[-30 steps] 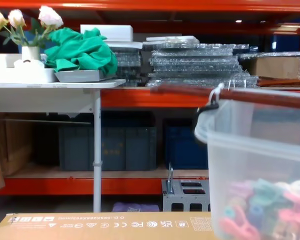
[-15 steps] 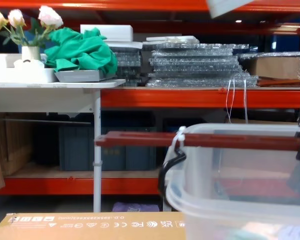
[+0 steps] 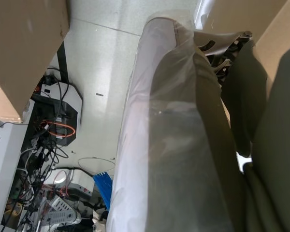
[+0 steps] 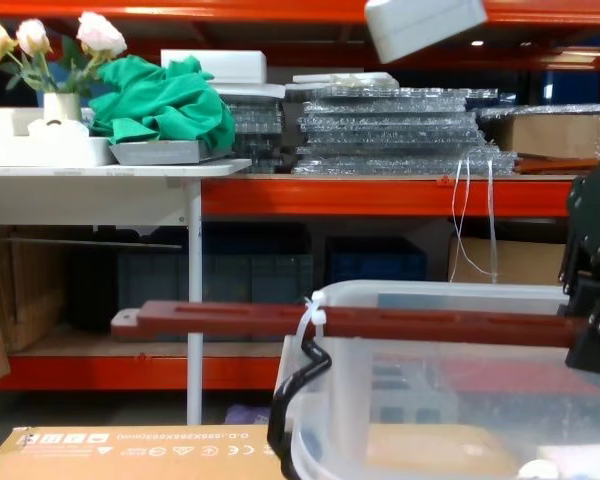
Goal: Use one hand to grasp the basket and place it at the designated location.
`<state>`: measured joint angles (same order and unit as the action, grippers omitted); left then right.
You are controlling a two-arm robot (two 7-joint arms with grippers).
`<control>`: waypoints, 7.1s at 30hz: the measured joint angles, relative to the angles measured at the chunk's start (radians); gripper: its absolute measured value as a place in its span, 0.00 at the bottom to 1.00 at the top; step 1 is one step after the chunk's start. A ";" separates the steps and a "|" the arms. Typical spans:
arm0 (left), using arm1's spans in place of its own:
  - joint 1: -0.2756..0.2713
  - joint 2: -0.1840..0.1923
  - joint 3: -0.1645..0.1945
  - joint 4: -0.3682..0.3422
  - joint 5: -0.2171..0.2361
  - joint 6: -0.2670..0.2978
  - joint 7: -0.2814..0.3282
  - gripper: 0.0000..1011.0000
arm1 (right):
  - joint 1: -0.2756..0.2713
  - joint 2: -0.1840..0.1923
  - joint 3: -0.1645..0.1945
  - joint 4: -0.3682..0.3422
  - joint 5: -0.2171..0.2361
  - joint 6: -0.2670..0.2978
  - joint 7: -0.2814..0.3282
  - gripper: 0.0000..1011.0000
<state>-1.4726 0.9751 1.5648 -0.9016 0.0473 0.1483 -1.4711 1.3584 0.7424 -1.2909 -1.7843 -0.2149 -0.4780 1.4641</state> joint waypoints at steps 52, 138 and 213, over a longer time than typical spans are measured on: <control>0.000 0.000 0.000 0.000 0.000 0.000 0.000 0.00 | -0.044 -0.077 -0.124 -0.044 -0.056 0.059 -0.178 0.23; 0.000 0.000 0.000 0.000 0.000 0.000 0.000 0.00 | -0.027 -0.047 -0.093 -0.020 -0.088 0.042 -0.221 0.99; 0.000 0.000 0.000 0.000 0.000 0.000 0.000 0.00 | -0.058 -0.161 -0.184 0.075 -0.201 0.108 -0.207 0.67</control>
<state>-1.4725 0.9752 1.5648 -0.9015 0.0473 0.1483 -1.4711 1.3005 0.5812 -1.4751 -1.7093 -0.4163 -0.3703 1.2572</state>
